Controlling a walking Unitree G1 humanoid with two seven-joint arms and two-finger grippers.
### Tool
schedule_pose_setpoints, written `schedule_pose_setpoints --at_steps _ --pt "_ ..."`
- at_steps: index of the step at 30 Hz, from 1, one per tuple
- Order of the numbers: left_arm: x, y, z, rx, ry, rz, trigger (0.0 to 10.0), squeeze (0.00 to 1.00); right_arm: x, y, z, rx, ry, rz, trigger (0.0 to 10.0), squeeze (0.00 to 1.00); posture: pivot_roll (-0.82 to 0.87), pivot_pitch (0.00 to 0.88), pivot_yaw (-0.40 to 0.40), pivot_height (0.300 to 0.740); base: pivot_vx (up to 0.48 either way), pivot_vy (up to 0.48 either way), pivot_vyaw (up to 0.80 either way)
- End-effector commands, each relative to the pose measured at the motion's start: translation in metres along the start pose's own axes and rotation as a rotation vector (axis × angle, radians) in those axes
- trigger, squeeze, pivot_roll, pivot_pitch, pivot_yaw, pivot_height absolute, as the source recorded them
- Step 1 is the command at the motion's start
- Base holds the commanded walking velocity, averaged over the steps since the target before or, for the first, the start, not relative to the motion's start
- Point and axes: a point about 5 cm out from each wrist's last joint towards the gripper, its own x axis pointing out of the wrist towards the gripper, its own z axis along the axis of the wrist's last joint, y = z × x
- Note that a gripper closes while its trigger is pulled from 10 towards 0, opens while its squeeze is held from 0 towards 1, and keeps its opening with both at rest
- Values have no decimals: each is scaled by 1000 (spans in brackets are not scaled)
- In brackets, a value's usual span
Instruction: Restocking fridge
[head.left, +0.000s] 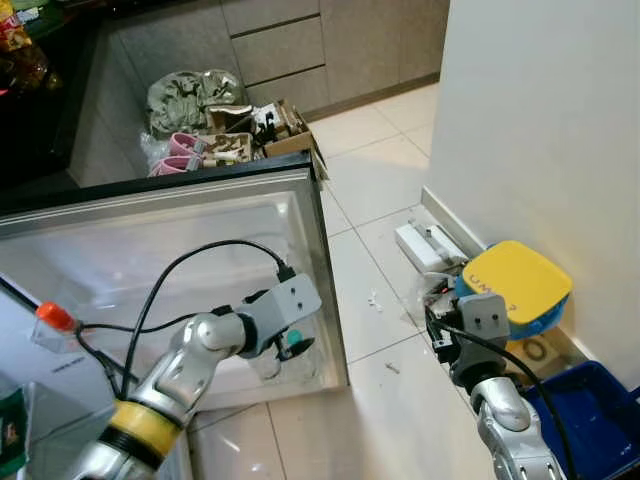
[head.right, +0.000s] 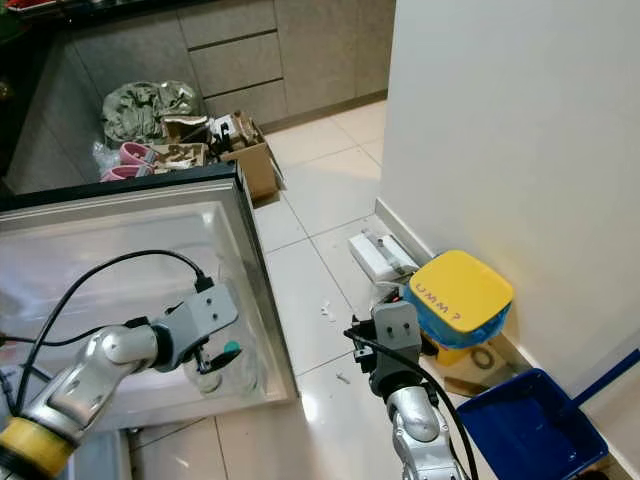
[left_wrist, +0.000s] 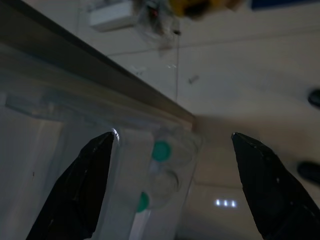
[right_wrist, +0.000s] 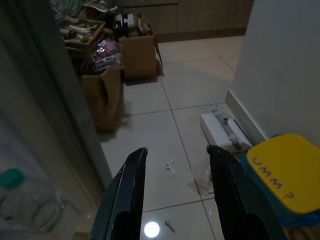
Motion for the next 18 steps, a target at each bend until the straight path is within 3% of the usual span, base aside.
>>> schedule_pose_setpoints --at_steps 1,3,7,9,10,11,12,14,15,17,18 --pt "-19 1 -23 -23 80 -19 10000 0 -4 1 -7 12 21 -8 10000 0 -87 166 132 740 0 0 0" --pt "-24 2 -27 -23 94 -14 10000 0 -5 1 -7 13 22 -9 10000 0 -86 167 133 740 0 0 0" --pt "-59 10 -42 -45 149 29 10000 0 -6 3 -8 17 24 -8 10000 0 -82 173 136 740 0 0 0" --pt "-79 30 -28 -138 53 155 10000 0 -6 1 -9 18 28 -8 10000 0 -67 172 126 740 0 0 0" --pt "-79 30 -28 -138 53 155 10000 0 -6 1 -9 18 28 -8 10000 0 -67 172 126 740 0 0 0" --pt "-87 42 -12 -194 -54 218 10000 0 -6 1 -10 18 30 -4 10000 0 -60 171 121 740 0 0 0" --pt "-87 42 -12 -194 -54 218 10000 0 -6 1 -10 18 30 -4 10000 0 -60 171 121 740 0 0 0" --pt "-101 58 20 -313 -286 301 10000 0 -4 2 -9 14 30 9 10000 0 -56 167 116 740 0 0 0" --pt "-101 58 20 -313 -286 301 10000 0 -4 2 -9 14 30 9 10000 0 -56 167 116 740 0 0 0" --pt "-112 61 37 -360 -433 359 10000 0 -1 3 -7 12 22 13 10000 0 -59 166 116 740 0 0 0" --pt "-112 61 37 -360 -433 359 10000 0 -1 3 -7 12 22 13 10000 0 -59 166 116 740 0 0 0"
